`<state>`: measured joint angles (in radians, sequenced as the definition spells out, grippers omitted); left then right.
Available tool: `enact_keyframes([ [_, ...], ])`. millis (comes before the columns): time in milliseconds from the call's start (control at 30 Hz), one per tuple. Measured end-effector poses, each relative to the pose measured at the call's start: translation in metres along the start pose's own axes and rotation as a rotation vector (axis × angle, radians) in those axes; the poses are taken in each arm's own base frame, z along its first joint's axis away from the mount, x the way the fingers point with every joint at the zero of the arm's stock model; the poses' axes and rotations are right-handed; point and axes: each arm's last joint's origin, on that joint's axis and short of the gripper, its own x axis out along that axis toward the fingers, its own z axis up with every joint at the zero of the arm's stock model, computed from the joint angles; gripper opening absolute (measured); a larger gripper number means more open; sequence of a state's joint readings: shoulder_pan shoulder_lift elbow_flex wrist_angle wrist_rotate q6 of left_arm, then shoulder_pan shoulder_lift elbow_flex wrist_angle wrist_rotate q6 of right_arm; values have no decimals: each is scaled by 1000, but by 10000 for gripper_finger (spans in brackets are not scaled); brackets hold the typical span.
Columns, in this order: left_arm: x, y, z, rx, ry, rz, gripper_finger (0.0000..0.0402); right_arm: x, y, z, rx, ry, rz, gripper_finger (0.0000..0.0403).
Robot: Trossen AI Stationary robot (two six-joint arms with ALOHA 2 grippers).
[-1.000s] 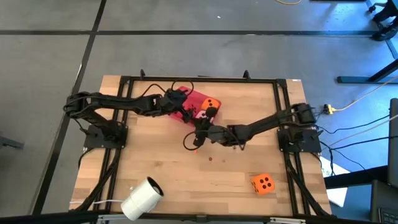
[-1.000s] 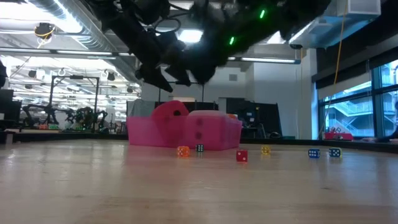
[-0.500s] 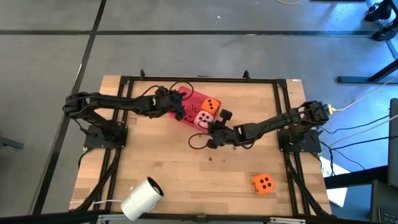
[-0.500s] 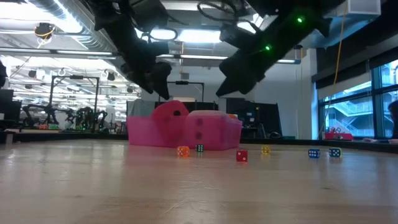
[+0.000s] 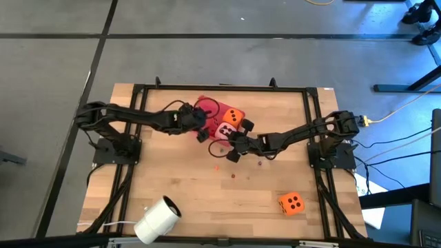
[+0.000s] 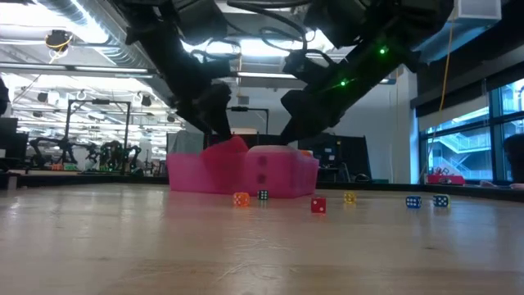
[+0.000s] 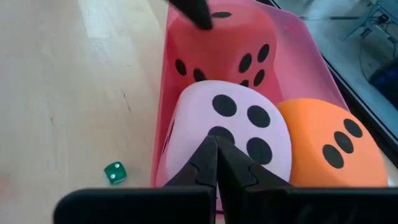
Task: Pick & Place Dice
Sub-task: Put the large red die into the red bin
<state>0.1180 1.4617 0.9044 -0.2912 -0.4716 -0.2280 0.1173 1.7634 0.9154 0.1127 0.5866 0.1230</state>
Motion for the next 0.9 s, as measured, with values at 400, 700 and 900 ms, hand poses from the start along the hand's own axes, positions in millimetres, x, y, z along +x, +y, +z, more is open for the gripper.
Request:
enact_keyframes([
  [400,0,-14,-2,310,4,22,400,0,0,0,-17,0,0,0],
  [700,-15,10,32,257,-126,151,400,2,-2,1,-38,-1,-5,0],
  [900,17,34,44,212,-166,93,400,4,-6,1,-38,0,-12,0],
])
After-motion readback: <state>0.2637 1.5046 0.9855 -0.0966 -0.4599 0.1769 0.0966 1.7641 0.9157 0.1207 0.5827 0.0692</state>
